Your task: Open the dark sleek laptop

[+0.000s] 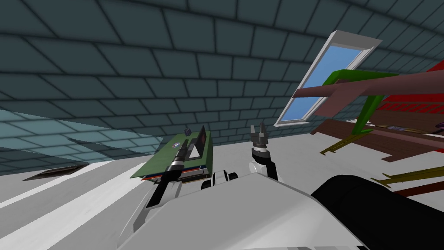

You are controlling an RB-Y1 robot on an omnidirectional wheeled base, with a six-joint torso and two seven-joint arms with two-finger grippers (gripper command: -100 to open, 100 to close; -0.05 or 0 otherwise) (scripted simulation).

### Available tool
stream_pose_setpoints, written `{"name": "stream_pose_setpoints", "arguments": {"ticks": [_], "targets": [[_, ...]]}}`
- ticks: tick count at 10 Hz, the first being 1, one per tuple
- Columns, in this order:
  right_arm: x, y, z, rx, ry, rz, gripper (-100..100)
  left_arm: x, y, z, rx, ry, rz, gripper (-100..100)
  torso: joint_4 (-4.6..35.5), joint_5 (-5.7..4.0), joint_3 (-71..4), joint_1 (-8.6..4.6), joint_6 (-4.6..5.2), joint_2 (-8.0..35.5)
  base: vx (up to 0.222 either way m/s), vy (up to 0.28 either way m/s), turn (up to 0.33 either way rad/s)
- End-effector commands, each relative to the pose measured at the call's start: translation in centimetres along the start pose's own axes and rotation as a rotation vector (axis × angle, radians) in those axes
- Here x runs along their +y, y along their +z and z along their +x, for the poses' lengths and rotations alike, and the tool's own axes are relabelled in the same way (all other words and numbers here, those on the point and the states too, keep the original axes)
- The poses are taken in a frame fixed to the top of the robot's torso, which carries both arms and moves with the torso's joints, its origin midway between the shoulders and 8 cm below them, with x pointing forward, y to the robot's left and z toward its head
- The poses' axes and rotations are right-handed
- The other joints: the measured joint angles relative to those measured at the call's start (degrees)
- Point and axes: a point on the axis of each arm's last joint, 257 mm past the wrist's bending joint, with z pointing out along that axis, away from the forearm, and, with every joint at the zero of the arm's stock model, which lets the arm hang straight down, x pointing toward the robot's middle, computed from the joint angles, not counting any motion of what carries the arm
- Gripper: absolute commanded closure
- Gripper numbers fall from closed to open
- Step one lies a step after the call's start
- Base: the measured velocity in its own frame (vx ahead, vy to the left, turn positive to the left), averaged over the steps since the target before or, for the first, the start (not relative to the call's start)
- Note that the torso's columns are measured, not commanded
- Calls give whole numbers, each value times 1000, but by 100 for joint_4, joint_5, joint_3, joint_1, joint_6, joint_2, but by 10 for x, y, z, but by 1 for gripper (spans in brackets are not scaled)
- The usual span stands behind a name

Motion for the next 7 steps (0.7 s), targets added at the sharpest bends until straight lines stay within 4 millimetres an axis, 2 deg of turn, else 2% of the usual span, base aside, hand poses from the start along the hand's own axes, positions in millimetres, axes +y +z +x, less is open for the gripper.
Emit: {"name": "stream_pose_setpoints", "arguments": {"ticks": [1,6,7], "targets": [[0,0,0,0,0,0,0,22,-1,9,36,36,-66,-100,1,0,2,-1,0,2,1,-59,-54],[0,0,0,0,0,0,0,62,-6,19,90,99,-178,-100,0,1,-1,5,1,-1,2,-50,-47],[0,0,0,0,0,0,0,55,-5,17,81,89,-159,-100,0,1,-1,2,1,-2,3,-21,-8]]}}
